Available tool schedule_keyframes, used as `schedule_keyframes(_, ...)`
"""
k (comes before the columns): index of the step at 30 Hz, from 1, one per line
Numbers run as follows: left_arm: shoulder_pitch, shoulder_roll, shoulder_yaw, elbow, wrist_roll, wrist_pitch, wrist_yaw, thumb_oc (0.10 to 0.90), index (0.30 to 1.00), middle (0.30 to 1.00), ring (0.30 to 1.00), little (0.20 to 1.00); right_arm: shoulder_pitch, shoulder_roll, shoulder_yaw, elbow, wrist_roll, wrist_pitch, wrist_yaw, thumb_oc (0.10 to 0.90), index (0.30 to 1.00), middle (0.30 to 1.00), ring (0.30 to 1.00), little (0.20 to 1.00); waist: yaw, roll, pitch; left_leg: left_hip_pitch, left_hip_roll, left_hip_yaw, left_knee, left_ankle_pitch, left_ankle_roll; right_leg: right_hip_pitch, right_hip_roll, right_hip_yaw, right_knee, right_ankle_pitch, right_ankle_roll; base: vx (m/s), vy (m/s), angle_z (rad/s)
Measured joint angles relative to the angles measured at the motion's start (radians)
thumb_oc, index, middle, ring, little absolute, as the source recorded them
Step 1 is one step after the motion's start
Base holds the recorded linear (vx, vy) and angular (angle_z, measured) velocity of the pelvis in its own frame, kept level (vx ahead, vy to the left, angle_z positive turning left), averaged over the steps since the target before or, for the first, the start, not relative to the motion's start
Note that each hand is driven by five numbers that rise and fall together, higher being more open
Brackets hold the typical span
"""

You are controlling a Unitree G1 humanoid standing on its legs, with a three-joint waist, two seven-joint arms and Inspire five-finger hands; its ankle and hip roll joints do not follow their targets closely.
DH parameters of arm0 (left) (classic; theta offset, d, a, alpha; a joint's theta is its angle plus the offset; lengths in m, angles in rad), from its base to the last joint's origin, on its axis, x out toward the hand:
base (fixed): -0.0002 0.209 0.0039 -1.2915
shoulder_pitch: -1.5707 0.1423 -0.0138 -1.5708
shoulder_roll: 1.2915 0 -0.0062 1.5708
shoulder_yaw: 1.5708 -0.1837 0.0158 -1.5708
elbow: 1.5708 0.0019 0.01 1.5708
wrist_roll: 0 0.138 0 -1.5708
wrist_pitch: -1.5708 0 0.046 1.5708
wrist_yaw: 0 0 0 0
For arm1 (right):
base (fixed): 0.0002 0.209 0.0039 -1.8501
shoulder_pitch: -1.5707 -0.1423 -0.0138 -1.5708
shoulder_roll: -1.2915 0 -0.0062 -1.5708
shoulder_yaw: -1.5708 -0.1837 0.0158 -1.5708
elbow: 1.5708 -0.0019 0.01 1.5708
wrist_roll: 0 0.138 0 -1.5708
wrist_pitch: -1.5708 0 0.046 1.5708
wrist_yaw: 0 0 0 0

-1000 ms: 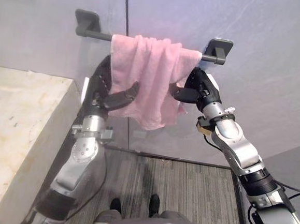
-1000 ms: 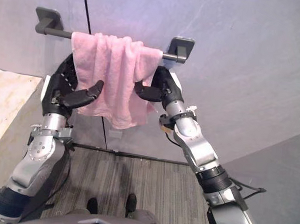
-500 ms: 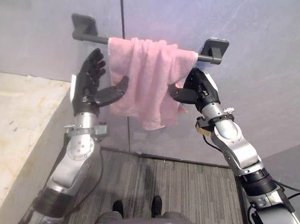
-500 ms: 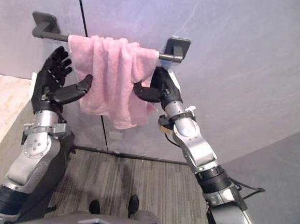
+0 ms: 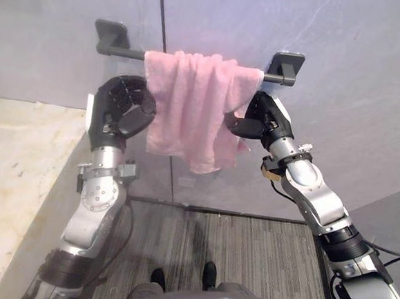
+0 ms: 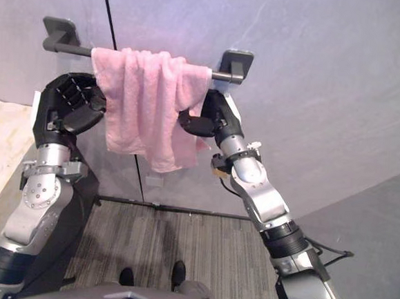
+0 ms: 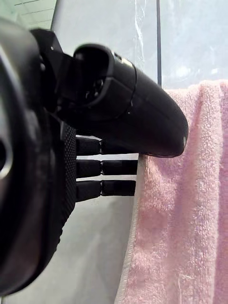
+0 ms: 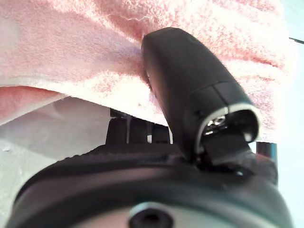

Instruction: Organize the bathroom.

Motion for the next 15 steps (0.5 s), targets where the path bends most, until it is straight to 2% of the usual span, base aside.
schedule_keyframes(8,0.001,0.001,0.006,0.016,0.001,0.018,0.002,0.400,0.300,0.300,0.300,0.300,0.037,0.000,-0.031,0.000,0.000,-0.023,0.000,0.400,0.300,0.300,0.300,0.300,0.001,0.001,-0.001,0.005,-0.001,0.006,0.000,-0.001,0.001,0.003,-0.001,0.002,0.000,0.000,0.000,0.00,0.000,0.00)
schedule_keyframes(15,0.012,0.001,0.081,0.047,0.002,0.018,0.054,0.400,0.300,0.300,0.300,0.300,0.087,0.000,-0.092,0.002,0.000,-0.046,-0.001,0.400,0.300,0.300,0.300,0.300,-0.001,0.003,-0.003,0.009,-0.001,0.013,-0.001,-0.003,0.001,0.004,0.000,0.011,0.000,-0.001,0.001,0.00,0.002,-0.03)
